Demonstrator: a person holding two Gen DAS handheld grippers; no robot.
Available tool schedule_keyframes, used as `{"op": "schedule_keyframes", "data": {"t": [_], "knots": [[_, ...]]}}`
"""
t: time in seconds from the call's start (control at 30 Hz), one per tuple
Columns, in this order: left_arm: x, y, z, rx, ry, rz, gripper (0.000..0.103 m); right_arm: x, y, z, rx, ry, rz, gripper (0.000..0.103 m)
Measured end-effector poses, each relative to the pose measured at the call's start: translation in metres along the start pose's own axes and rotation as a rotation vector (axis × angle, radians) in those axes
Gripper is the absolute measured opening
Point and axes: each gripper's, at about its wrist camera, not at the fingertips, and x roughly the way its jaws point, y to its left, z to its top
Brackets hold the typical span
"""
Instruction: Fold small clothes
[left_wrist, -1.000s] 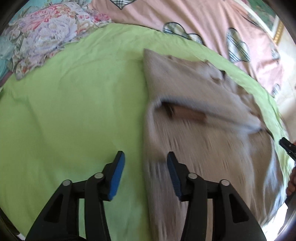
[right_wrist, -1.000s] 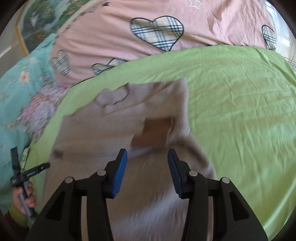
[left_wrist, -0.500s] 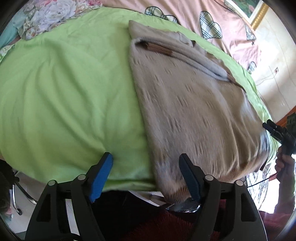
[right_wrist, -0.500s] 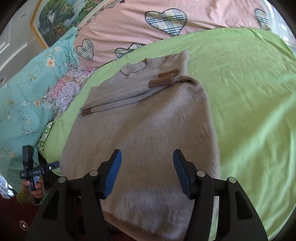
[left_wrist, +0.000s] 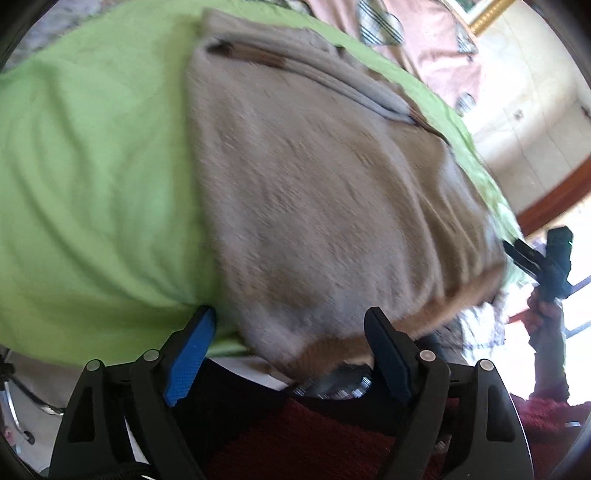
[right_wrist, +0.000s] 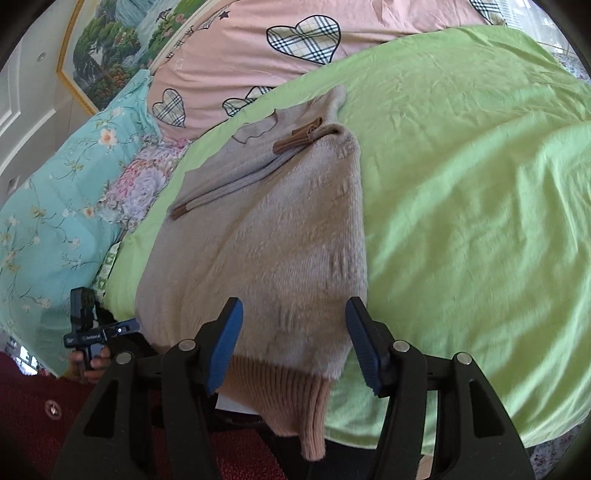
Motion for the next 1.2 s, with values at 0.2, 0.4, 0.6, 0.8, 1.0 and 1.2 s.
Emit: {"op": "schedule_keyframes", "data": {"t": [0.2, 0.4, 0.6, 0.8, 1.0, 1.2], "knots": [[0.032, -0.011, -0.004, 0.067, 0.125, -0.049, 0.079, -0.008, -0.007, -0.004, -0.048, 0.091, 0.032, 0.059], [0.041, -0.022, -0.006, 0.144, 0.178, -0.08, 0.081, -0.002, -0.002, -0.026, -0.099, 0.187, 0.108, 0.059], [0.055, -0.031, -0.008, 0.232, 0.199, -0.034, 0.051, 0.015, 0.004, -0.029, -0.115, 0.172, 0.151, 0.044], [0.054, -0.029, -0.012, 0.249, 0.181, -0.031, 0.006, 0.018, -0.007, -0.029, -0.094, 0.146, 0.135, 0.01], [0.013, -0.047, -0.013, 0.313, 0.08, -0.122, 0.006, -0.006, -0.004, -0.02, -0.073, 0.052, 0.219, 0.009], [-0.037, -0.049, 0.006, 0.244, -0.085, -0.166, 0.005, -0.023, 0.002, 0.002, -0.04, -0.092, 0.353, 0.009]]}}
